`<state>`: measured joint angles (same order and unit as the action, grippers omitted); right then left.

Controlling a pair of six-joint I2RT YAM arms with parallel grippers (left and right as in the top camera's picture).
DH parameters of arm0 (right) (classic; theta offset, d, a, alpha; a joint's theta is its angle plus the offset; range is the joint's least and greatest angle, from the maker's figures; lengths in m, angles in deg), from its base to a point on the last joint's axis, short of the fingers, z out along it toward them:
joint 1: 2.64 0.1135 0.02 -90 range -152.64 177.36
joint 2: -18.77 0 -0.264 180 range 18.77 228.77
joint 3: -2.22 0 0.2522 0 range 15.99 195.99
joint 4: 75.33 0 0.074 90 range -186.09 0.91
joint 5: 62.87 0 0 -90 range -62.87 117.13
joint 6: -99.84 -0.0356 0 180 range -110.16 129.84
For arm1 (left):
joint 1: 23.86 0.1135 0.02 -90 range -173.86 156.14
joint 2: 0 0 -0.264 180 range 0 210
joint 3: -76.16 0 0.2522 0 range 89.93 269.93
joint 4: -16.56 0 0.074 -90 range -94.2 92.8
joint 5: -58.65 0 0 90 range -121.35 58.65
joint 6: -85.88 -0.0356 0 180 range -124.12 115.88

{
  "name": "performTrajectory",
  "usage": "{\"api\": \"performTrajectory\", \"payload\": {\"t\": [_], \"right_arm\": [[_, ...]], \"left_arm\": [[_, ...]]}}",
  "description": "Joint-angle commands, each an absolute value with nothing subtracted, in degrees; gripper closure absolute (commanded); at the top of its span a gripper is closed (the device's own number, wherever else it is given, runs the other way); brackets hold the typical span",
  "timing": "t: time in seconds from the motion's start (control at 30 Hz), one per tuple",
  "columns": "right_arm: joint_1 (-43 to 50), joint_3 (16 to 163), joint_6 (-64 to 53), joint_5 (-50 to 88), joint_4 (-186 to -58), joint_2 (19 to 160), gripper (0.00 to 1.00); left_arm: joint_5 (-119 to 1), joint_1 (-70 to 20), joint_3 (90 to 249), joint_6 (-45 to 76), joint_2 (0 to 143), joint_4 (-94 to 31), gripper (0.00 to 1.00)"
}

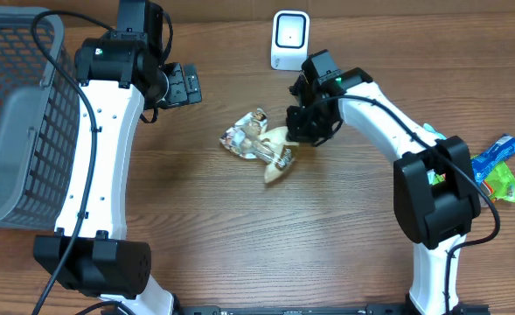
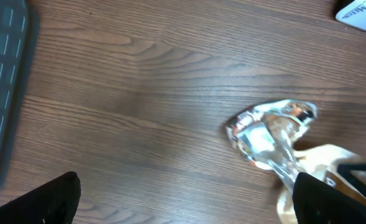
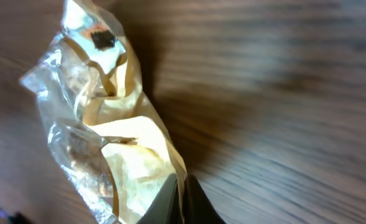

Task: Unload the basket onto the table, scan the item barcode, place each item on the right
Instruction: 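Drag the mushroom bag right toward the table centre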

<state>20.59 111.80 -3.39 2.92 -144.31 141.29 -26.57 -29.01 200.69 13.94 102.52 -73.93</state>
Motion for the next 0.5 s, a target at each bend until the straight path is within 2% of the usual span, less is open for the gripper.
{"api": "performTrajectory", "payload": {"t": [0.0,0.1,0.2,0.4,0.47], "right_arm": [[20.3,112.87,2.9,8.39,-146.65,137.96,0.74],[20.3,113.48,5.26,9.52,-146.98,136.3,0.51],[20.32,117.17,9.24,9.59,-148.18,133.66,0.4],[21.85,119.75,10.38,9.52,-148.57,131.65,0.39],[22.75,118.83,12.85,9.19,-148.79,132.15,0.34]], "left_arm": [[-26.27,-29.12,201.63,14.12,101.99,-73.84,0.0],[-26.27,-29.14,201.63,14.12,101.99,-73.84,0.0],[-26.27,-29.14,201.63,14.12,101.99,-73.84,0.0],[-26.29,-29.14,201.63,14.12,101.99,-73.84,0.0],[-26.27,-29.14,201.63,14.12,101.99,-73.84,0.0]]}}
